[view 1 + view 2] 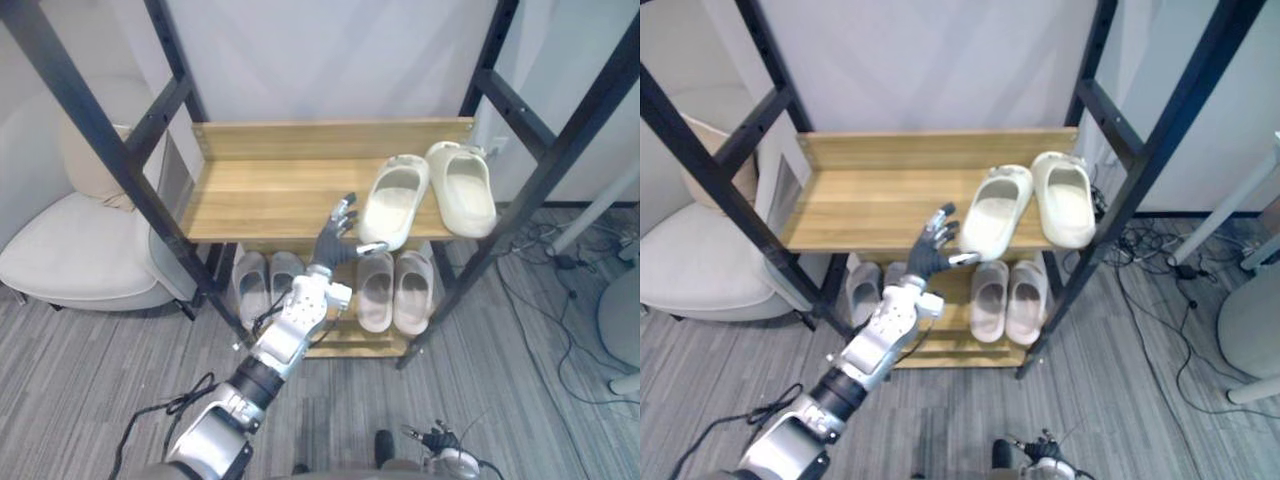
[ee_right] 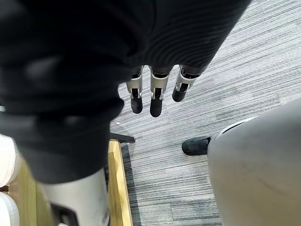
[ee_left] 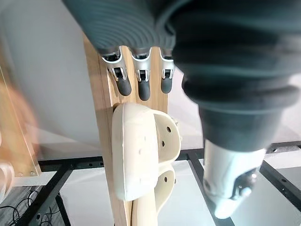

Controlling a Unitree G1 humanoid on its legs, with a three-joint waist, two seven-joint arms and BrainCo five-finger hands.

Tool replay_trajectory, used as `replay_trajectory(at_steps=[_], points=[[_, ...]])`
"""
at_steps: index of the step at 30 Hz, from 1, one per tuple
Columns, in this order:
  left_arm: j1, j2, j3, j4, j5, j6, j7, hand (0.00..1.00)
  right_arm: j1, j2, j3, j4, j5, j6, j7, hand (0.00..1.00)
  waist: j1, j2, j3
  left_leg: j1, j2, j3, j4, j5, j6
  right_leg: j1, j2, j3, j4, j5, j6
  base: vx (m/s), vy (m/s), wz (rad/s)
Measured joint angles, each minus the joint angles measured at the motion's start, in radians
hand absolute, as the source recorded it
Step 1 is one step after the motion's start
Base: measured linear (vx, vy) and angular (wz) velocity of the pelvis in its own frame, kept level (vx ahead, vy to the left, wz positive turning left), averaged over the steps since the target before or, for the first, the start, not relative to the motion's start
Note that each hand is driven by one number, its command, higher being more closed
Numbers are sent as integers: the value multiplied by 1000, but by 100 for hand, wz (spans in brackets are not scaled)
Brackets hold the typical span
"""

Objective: Organize the slippers on the shoe rack

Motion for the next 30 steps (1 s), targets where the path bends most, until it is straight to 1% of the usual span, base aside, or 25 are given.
replay_trajectory(at_steps=[2, 7, 11, 12, 15, 19, 27, 30], points=[[-9, -2, -6, 14, 0, -2, 2, 0, 0, 1, 0, 0, 0, 0, -4, 0, 0, -3, -1, 2, 0, 4, -1, 0, 0, 0, 0, 3, 0, 0, 0, -17, -10, -5], [-71, -38, -10, 96, 0, -6, 11, 0, 5, 1, -2, 0, 2, 1, -17, 0, -3, -9, -3, 3, 0, 14, -12, -5, -9, -9, 1, 13, 0, -2, 1, -8, -8, -4], [-118, -39, -16, 136, -1, -10, 30, 0, 5, 1, -12, 0, 2, 1, -20, 0, -9, -10, -6, -8, 0, 35, -12, -8, -12, -31, 4, 37, 0, -2, 1, 9, -3, -15], [-132, -43, -16, 151, -1, -12, 33, 0, 5, 2, -17, 0, 4, 1, -22, 0, -15, -10, -6, -9, 0, 38, -12, -8, -12, -34, 6, 40, 0, -2, 1, 26, -5, -17], [-183, -49, -14, 208, -1, -14, 48, 0, 8, 6, -50, 0, 5, 1, -27, 0, -21, -10, -6, -9, 3, 54, -12, -10, -10, -42, 11, 58, 0, -2, 1, 28, -6, -16], [-200, -55, 21, 231, -1, -29, 66, 0, 9, 9, -59, -2, 5, 2, -32, 0, -37, -9, -6, -12, 5, 69, -12, -16, -13, -53, 15, 72, 0, -2, 1, 21, -11, -13], [-221, -54, 46, 251, -21, -31, 91, 0, 17, 27, -126, -6, 5, 1, -35, 0, -39, -8, -6, -16, 4, 89, -8, -25, -14, -63, 16, 90, 0, -2, 1, -8, -20, -7], [-221, -54, 55, 250, -21, -29, 90, 0, 17, 28, -127, -8, 5, 1, -35, 0, -40, -8, -6, -19, 4, 90, 1, -33, -16, -63, 15, 92, 0, -2, 1, -5, -7, -2]])
